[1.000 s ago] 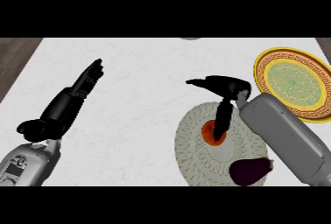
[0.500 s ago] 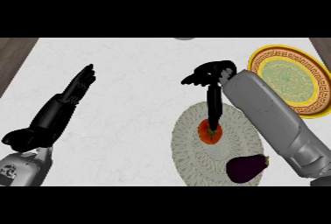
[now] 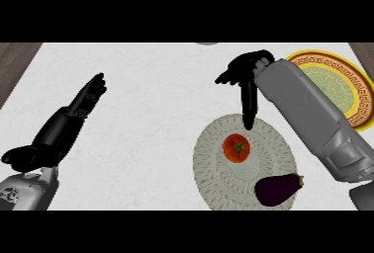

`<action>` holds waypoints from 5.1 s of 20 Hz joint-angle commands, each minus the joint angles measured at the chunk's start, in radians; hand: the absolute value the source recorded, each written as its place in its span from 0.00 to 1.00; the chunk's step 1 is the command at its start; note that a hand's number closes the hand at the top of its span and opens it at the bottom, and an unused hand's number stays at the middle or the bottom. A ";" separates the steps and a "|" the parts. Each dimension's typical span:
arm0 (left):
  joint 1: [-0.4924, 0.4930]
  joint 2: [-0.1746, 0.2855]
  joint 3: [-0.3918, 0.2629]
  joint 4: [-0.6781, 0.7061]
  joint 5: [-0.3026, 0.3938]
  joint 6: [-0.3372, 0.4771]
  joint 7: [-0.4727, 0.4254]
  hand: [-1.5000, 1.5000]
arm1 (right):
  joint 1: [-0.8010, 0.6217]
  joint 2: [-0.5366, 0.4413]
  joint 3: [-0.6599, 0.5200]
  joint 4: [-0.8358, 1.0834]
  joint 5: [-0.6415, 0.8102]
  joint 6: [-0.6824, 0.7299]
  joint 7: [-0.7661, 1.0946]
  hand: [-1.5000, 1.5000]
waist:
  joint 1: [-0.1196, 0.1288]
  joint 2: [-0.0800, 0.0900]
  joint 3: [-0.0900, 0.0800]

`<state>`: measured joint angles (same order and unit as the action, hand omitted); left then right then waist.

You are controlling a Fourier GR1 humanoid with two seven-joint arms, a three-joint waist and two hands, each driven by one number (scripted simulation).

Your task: Pick the tomato from the placemat and place it in the plate

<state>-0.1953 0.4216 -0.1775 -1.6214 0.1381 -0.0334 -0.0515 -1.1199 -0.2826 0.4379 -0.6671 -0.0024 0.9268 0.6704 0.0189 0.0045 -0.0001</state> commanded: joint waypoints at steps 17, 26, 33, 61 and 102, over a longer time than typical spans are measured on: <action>0.014 -0.026 0.094 -0.027 -0.015 -0.089 0.034 0.50 | 0.064 0.098 -0.006 0.108 0.192 0.127 -0.127 0.00 | -0.011 -0.005 0.000; -0.024 -0.031 0.150 0.047 -0.029 -0.128 0.014 0.50 | 0.184 0.126 0.019 0.042 0.257 0.163 -0.131 0.00 | -0.022 -0.005 0.000; 0.021 -0.088 0.109 -0.051 -0.082 -0.091 0.050 0.50 | 0.257 0.159 0.054 0.052 0.335 0.141 -0.187 0.00 | -0.011 -0.004 0.000; 0.086 -0.077 0.200 -0.025 -0.093 -0.115 0.044 0.50 | 0.608 -0.028 0.203 -0.718 0.835 -0.660 -0.292 1.00 | -0.115 -0.050 0.003; -0.013 -0.182 0.177 0.020 -0.167 -0.174 0.012 0.50 | 0.768 -0.194 -0.483 -0.724 0.793 -1.133 -0.617 1.00 | -0.008 0.001 0.001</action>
<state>-0.1771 0.2440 -0.0140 -1.6582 -0.0222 -0.1999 -0.0026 -0.2753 -0.4996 -0.0038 -1.5976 0.7754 -0.1144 0.1661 0.0112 0.0033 0.0005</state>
